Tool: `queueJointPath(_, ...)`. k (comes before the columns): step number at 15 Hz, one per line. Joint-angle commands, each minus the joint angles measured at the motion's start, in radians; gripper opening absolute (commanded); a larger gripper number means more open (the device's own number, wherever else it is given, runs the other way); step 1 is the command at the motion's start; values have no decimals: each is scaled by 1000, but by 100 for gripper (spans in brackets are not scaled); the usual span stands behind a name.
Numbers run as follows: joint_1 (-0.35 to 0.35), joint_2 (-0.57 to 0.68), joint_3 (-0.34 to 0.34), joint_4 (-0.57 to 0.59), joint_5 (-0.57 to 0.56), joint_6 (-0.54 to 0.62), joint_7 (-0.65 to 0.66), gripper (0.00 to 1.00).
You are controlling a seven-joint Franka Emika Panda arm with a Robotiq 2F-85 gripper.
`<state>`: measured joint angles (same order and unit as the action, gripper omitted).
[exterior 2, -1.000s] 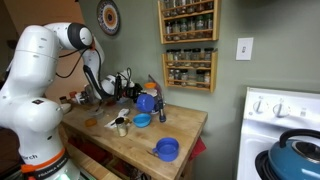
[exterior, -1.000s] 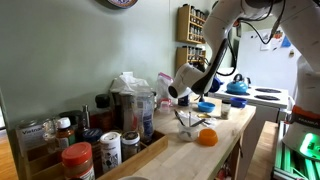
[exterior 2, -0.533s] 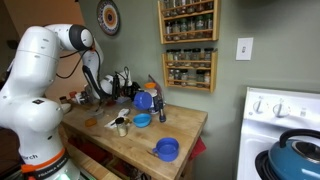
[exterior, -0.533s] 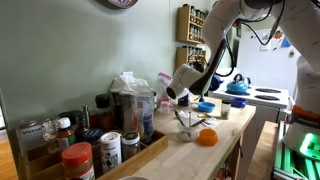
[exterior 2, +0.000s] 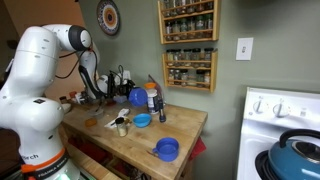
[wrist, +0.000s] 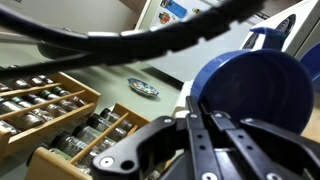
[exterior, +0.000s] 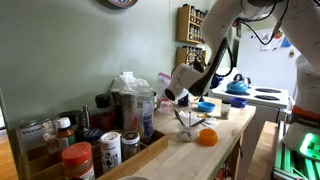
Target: Pour the contents from the furthest cup into the blue bowl
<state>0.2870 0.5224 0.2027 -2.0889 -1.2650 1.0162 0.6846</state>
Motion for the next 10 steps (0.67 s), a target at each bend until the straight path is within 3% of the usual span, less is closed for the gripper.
queueJointPath(1,16,31,8,25,9,-50,14,1)
queueJointPath(10,25,63,7,53,4,-102,9,1)
